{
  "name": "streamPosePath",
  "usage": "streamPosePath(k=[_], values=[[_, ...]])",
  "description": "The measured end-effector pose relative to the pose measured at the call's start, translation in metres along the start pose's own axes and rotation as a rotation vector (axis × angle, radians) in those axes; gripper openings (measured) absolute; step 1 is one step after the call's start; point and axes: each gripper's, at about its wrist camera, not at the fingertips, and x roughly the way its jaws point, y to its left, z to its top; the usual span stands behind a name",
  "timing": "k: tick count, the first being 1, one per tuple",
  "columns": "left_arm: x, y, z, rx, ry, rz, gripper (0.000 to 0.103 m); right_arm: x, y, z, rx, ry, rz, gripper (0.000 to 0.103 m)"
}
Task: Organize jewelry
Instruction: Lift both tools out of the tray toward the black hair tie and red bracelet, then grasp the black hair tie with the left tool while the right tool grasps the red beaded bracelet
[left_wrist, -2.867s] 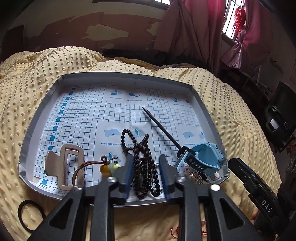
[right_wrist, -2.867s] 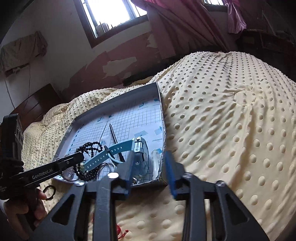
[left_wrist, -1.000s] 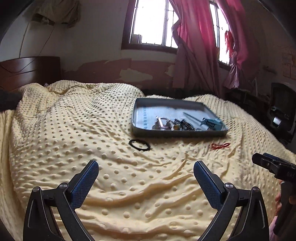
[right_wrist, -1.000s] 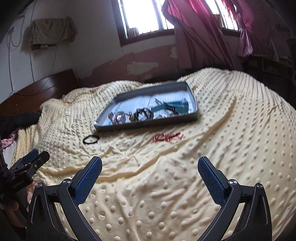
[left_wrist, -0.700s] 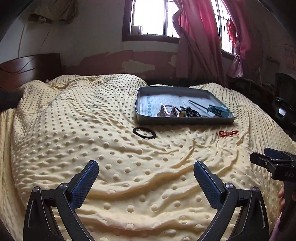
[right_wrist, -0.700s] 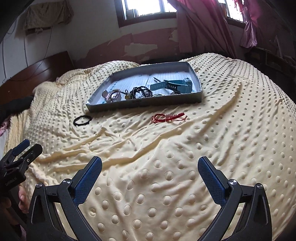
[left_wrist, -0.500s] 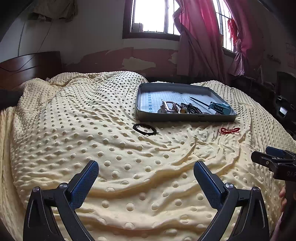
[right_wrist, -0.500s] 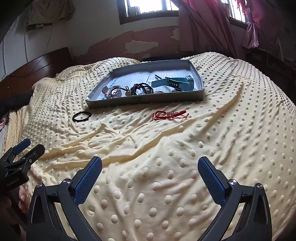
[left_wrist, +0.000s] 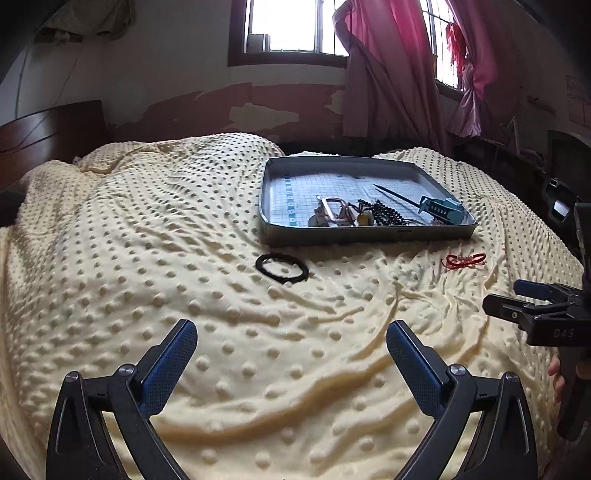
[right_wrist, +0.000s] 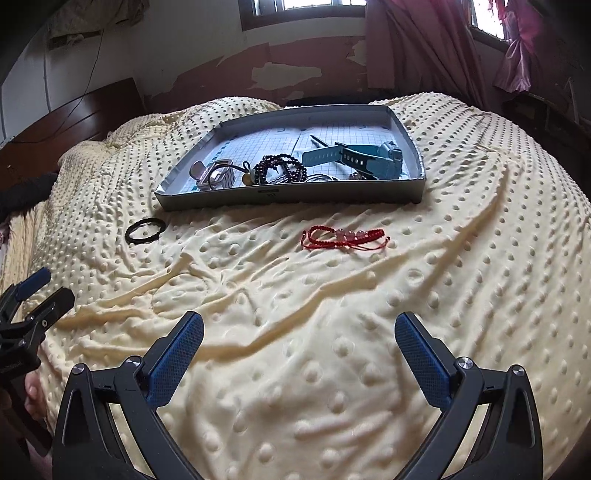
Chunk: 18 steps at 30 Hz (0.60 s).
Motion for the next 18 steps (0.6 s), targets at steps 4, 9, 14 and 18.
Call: streamPosePath(k=[4,9,14,18], values=[[0.025,-0.003,0.019,0.046,0.027,-0.032,0.103,0.014,-0.004,0.015,-0.02,0.003,0.001,0.102],[0.064,-0.001,0.037,0.056,0.073,-0.022,0.103,0.037,-0.005,0.034,-0.054,-0.001,-0.005,0.102],[0.1,0.004,0.044,0.07,0.148,0.063,0.103,0.06,-0.007,0.045,-0.034,0.025,-0.044,0.102],[0.116,0.006,0.043,0.089,0.197,0.029,0.103,0.07,-0.013,0.048,-0.001,0.042,-0.078,0.102]])
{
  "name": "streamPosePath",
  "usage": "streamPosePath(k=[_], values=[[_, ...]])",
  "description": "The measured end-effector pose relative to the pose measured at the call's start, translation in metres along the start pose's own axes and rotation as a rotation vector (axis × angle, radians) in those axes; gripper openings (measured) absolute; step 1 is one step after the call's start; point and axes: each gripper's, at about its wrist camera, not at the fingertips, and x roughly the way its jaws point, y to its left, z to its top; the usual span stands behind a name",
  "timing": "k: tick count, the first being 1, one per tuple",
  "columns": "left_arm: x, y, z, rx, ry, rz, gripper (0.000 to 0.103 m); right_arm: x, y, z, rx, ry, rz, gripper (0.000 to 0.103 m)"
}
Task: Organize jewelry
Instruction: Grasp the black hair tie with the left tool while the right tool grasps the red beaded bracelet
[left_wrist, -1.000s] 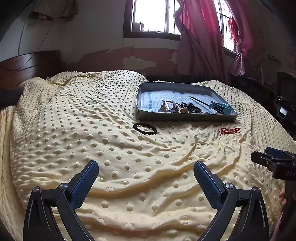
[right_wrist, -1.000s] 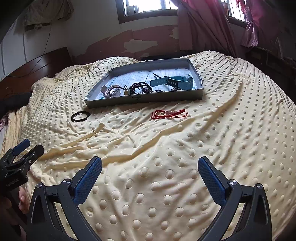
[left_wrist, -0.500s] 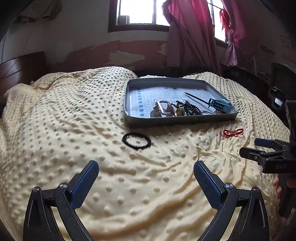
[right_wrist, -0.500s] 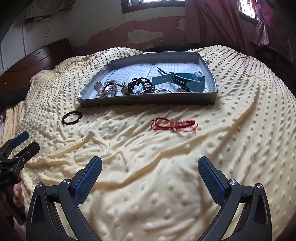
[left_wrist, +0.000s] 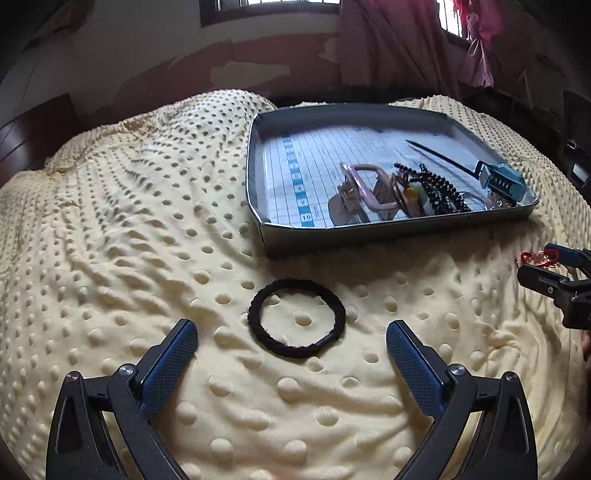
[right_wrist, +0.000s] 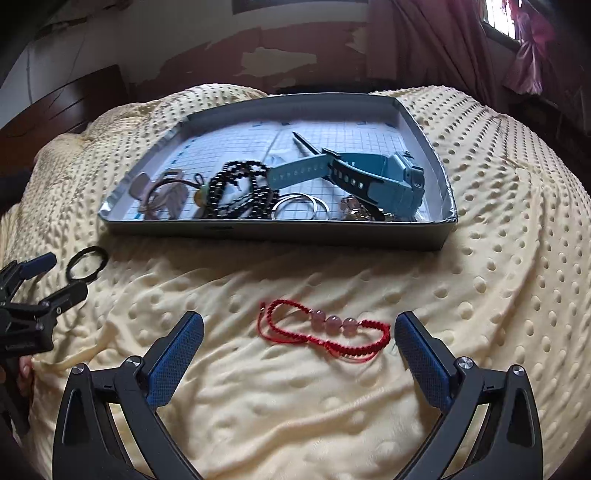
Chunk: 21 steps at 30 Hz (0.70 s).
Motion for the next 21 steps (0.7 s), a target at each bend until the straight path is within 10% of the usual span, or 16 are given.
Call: streamPosePath(k=[10,21], values=[[0.013,0.01,0.001,-0.053,0.025,-0.074,0.089,0.005,-0.002,-0.005,0.022,-0.01,-0.023,0.102],[0.012,0.01,0.0,-0.049,0.011,-0.093,0.046,0.003,-0.004,-0.007,0.029,-0.03,0.007,0.085]])
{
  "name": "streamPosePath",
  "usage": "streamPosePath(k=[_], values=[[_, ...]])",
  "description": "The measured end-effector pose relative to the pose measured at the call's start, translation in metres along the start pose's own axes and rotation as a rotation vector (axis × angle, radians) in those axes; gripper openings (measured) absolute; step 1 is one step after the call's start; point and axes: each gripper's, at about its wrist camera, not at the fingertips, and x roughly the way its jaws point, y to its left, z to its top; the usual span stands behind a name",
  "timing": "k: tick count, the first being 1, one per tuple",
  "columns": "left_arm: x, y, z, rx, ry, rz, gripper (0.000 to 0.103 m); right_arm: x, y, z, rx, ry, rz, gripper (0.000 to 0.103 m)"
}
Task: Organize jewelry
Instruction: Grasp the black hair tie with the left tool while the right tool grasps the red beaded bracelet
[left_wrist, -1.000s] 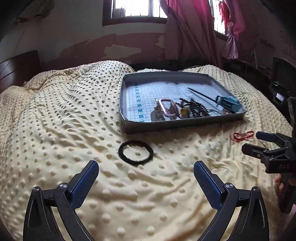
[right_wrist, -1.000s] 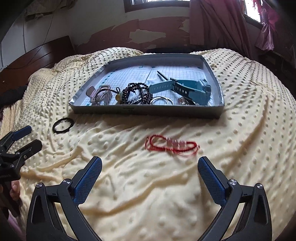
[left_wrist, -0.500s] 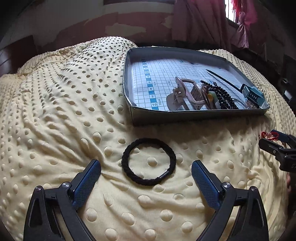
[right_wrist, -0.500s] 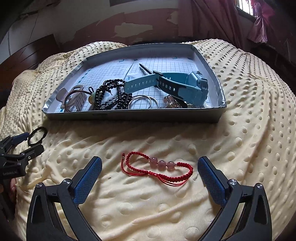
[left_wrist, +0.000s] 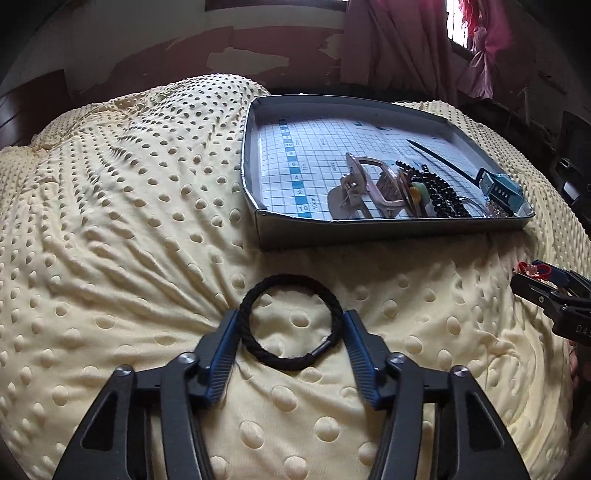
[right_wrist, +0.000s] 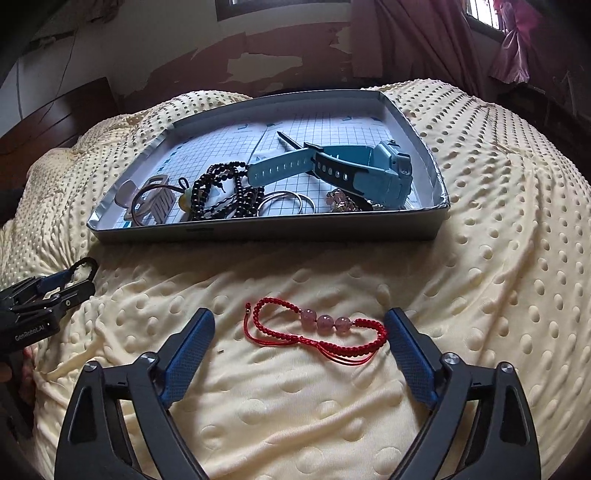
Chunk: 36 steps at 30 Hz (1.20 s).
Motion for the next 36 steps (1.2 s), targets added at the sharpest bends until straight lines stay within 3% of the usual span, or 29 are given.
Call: streamPosePath(k=[5,13,19,29,36], values=[[-0.001,-0.002,-0.001,0.014,-0.002,-0.047,0.03,-0.003,0.002,-0.001,-0.013,-0.016,0.009,0.066],[-0.003,-0.006,-0.005,0.02,0.009,-0.129,0.009,-0.004,0.012,-0.003,-0.054,-0.01,0.037,0.049],[-0.007,-0.019,-0.013,0.034,0.039,-0.209,0.004,-0.004,0.013,-0.003,-0.057,-0.007,0.056,0.037],[-0.018,-0.019,-0.021,-0.033,0.03,-0.26,0.002,-0.004,0.016,-0.007,-0.05,0.005,0.097,0.013],[-0.03,-0.008,-0.026,-0.124,-0.007,-0.186,0.002,-0.002,0.014,-0.008,-0.042,0.017,0.112,0.013]])
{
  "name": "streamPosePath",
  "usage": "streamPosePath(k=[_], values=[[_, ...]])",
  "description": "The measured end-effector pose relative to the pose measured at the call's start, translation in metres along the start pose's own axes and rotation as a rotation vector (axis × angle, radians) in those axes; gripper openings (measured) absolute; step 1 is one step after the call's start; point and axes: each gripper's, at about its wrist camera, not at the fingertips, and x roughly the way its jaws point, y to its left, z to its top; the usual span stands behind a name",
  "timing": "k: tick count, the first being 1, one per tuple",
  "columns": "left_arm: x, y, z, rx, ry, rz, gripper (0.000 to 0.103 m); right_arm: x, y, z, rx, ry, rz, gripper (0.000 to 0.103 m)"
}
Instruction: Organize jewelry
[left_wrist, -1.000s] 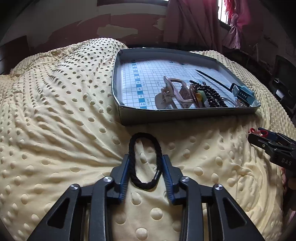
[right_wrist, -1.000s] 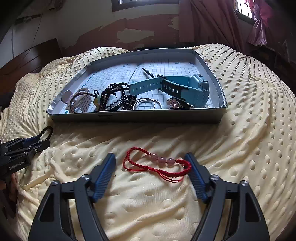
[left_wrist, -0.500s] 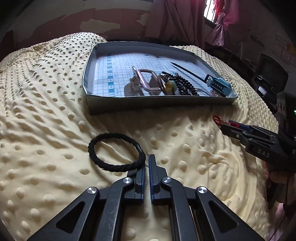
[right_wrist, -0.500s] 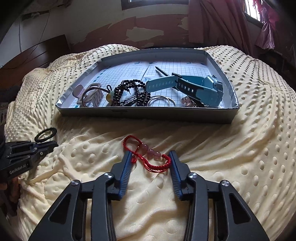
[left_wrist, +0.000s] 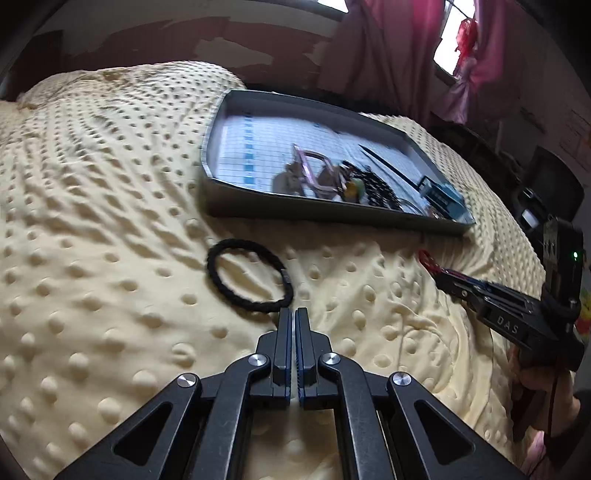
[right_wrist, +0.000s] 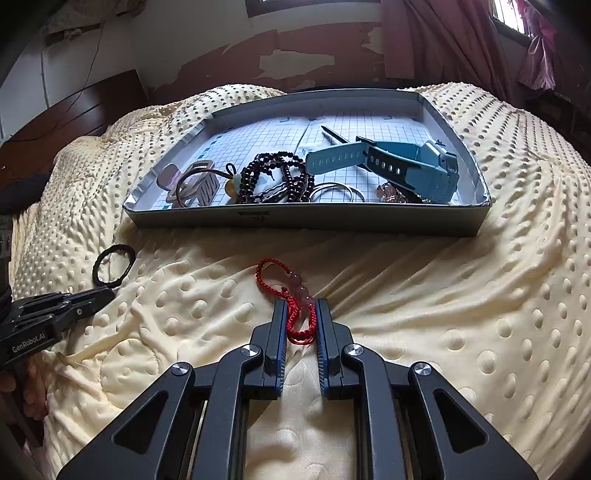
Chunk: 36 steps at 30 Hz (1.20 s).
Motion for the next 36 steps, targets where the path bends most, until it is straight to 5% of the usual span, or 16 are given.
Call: streamPosePath(k=[11,19,22,23,24,36], values=[[0.003,0.002,0.006,-0.014,-0.025,0.133,0.003,0.001,0.002,0.002,-0.013,0.016,0.015,0.02],[0.001,0.01,0.009,-0.052,-0.048,0.147,0.005,0.004,0.005,0.004,-0.034,0.029,0.034,0.03],[-0.004,0.007,0.008,-0.038,-0.074,0.123,0.047,0.006,0.003,0.006,-0.019,0.034,0.045,0.03],[-0.006,0.006,0.008,-0.031,-0.086,0.121,0.072,0.007,0.003,0.006,-0.019,0.035,0.045,0.03],[-0.009,0.004,0.009,-0.023,-0.106,0.127,0.078,0.007,0.004,0.005,-0.02,0.035,0.043,0.03],[0.029,0.001,0.032,0.072,0.007,0.162,0.08,0.013,0.01,0.007,-0.039,0.041,0.033,0.031]])
